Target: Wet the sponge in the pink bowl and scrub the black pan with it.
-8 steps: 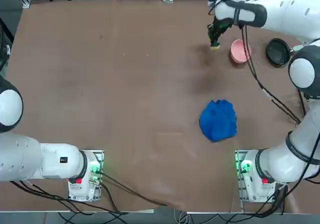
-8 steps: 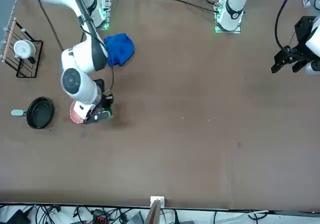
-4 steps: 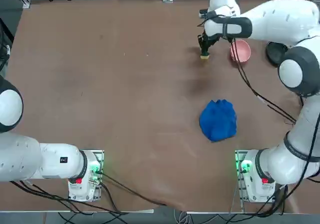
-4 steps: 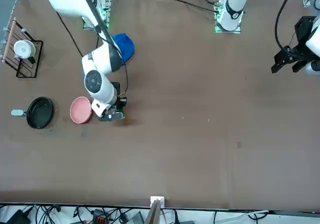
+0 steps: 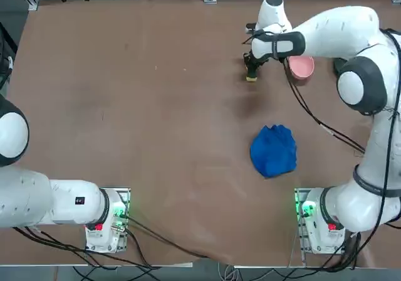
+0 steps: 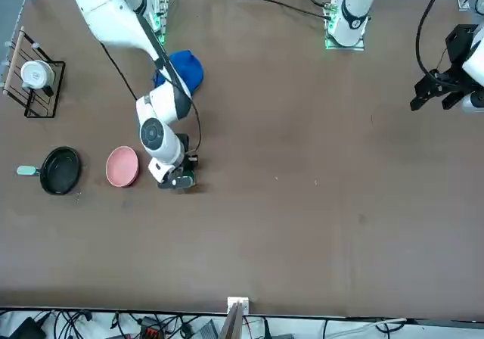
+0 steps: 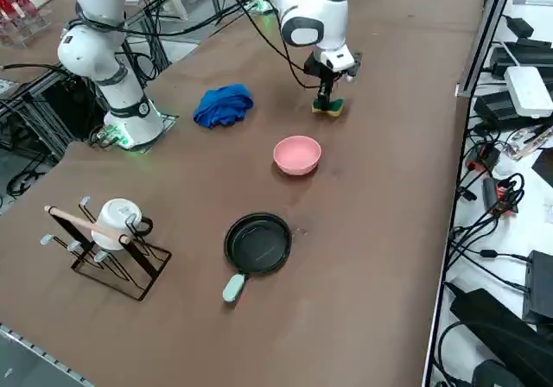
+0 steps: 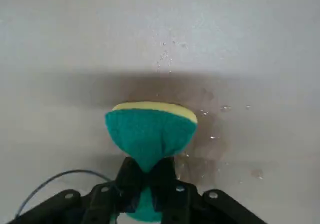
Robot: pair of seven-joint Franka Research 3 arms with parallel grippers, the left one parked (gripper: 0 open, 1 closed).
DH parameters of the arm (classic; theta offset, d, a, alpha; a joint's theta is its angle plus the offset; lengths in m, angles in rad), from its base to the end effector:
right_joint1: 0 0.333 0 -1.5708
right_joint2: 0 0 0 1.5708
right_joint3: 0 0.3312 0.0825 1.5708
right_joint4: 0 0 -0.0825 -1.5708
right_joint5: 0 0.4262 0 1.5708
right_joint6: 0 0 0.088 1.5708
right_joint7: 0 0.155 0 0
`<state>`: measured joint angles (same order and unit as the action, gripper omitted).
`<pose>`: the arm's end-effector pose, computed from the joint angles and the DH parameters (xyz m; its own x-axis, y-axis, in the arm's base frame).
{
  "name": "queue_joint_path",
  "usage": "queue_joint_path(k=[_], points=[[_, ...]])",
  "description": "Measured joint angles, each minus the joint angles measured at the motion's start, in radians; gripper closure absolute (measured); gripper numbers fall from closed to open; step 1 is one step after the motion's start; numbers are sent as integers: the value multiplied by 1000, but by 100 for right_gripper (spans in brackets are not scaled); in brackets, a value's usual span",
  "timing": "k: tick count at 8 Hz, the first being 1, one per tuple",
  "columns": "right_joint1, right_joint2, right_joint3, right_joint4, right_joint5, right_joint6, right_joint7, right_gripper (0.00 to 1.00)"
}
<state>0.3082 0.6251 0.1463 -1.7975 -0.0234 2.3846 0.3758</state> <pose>0.6182 0.2991 0.1328 0.9959 0.0713 -0.0549 0.0684 -0.9962 -0.0534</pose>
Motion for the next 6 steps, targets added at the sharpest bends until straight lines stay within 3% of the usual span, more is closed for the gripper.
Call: queue_joint_path(k=[4,6], points=[[-1,-31,-5,12,0,-22,3,5],[-21,-142,-20,36,0,-133,-7,0]])
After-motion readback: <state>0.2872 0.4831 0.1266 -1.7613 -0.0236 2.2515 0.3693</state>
